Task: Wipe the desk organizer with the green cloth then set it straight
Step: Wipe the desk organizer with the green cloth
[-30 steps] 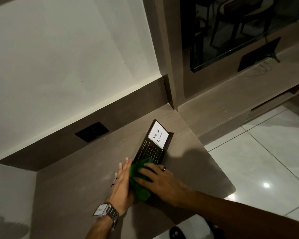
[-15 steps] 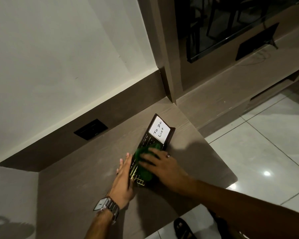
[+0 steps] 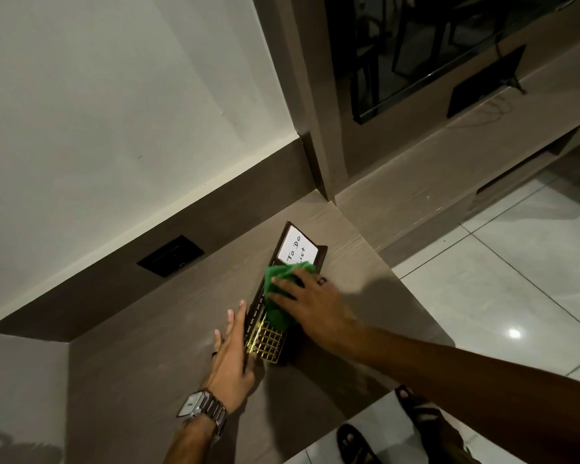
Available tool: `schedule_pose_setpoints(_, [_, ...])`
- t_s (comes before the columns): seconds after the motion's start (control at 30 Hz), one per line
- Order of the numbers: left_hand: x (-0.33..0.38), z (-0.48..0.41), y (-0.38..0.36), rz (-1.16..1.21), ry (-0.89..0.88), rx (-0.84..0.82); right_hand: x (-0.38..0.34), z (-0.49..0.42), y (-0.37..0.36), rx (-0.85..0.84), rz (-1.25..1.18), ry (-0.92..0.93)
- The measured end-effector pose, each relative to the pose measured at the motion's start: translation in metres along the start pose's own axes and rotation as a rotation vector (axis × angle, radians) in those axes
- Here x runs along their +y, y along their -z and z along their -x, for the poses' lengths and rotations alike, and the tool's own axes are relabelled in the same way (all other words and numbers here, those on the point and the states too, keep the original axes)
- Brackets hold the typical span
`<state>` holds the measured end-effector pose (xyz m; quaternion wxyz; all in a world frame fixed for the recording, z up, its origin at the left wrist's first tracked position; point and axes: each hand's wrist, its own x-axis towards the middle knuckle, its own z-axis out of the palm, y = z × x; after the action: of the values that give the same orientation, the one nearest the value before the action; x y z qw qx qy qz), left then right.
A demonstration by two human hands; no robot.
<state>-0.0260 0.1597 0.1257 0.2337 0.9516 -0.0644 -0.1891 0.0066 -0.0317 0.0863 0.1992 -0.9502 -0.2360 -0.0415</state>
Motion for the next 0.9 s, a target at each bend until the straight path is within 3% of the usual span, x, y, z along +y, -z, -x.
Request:
schedule_pose_setpoints(0.1, [-0.005, -0.001, -0.001, -0.022, -0.085, -0.010, -0.024, 0.012, -0.016, -0.105, -0.086, 0.321])
schedule_pose_setpoints(0.17, [-0.008, 0.000, -0.001, -0.086, -0.102, 0.002, -0.021, 0.014, -0.017, -0.122, -0.093, 0.341])
schedule_pose_setpoints(0.23, [-0.012, 0.001, -0.001, -0.163, -0.086, 0.026, -0.001, 0.008, -0.012, -0.046, -0.061, 0.213])
schedule_pose_setpoints(0.33, [-0.015, 0.002, -0.001, -0.249, -0.099, 0.064, 0.035, 0.001, -0.007, 0.043, -0.075, -0.126])
schedule_pose_setpoints(0.4, [-0.015, 0.002, -0.002, -0.271, -0.098, 0.069, 0.042, 0.007, -0.014, 0.070, -0.042, -0.219])
schedule_pose_setpoints(0.43, [-0.014, 0.001, -0.003, -0.279, -0.100, 0.072, 0.038, 0.014, -0.021, 0.041, -0.018, -0.171])
schedule_pose_setpoints(0.53, [-0.013, 0.002, -0.003, -0.313, -0.110, 0.091, 0.016, 0.040, -0.044, -0.067, 0.012, 0.199])
schedule_pose_setpoints(0.6, [-0.014, 0.001, -0.003, -0.338, -0.109, 0.090, 0.016, 0.042, -0.045, -0.128, 0.014, 0.266])
schedule_pose_setpoints(0.63, [-0.015, 0.001, -0.002, -0.344, -0.105, 0.086, 0.026, 0.037, -0.042, -0.113, 0.005, 0.217])
schedule_pose_setpoints(0.73, [-0.013, -0.001, -0.002, -0.327, -0.067, 0.070, 0.066, 0.013, -0.023, 0.024, -0.061, -0.192])
schedule_pose_setpoints(0.8, [-0.010, -0.004, -0.003, -0.312, -0.053, 0.060, 0.079, 0.002, -0.015, 0.113, -0.045, -0.363])
schedule_pose_setpoints(0.9, [-0.005, -0.008, -0.004, -0.271, -0.048, 0.017, 0.051, 0.011, -0.031, 0.071, 0.002, -0.187])
